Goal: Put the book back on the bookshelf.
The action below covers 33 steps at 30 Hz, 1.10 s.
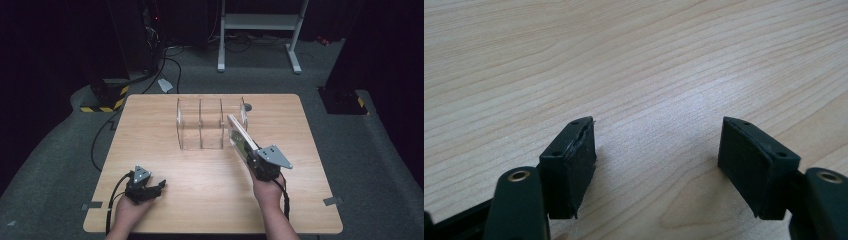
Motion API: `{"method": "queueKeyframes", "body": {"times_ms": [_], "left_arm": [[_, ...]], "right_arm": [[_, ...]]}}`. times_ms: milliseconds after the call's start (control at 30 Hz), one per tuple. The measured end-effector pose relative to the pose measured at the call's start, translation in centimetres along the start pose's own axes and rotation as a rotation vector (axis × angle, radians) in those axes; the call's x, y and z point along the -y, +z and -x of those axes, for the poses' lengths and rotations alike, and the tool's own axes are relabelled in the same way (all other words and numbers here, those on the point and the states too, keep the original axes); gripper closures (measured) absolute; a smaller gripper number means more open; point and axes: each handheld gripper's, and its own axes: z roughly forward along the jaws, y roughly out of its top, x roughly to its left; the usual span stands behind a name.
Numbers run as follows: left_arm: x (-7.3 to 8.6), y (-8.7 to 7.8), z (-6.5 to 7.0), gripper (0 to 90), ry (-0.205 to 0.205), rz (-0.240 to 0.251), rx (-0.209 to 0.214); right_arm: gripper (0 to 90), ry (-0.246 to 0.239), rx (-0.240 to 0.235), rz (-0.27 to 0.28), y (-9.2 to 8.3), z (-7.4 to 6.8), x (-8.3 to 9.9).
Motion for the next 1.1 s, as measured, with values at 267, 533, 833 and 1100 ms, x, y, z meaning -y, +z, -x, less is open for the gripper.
{"method": "queueKeyframes", "body": {"times_ms": [267, 533, 833, 1100], "left_arm": [[0.0, 0.0, 0.0, 31.3, 0.0, 0.0, 0.0], [0.0, 0.0, 0.0, 31.3, -0.001, -0.001, 0.001], [0.0, 0.0, 0.0, 31.2, 0.001, 0.0, 0.003], [0.0, 0.0, 0.0, 31.3, 0.0, 0.0, 0.003]], "right_arm": [[75.3, 0.007, 0.037, -0.004, 2.7, -0.4, -0.9], [75.3, 0.018, 0.079, -0.009, 5.5, -0.3, -1.2], [75.2, 0.031, 0.106, -0.014, 7.4, -0.1, -0.9], [75.2, 0.016, 0.117, 0.002, 8.2, -0.7, -0.4]]}}
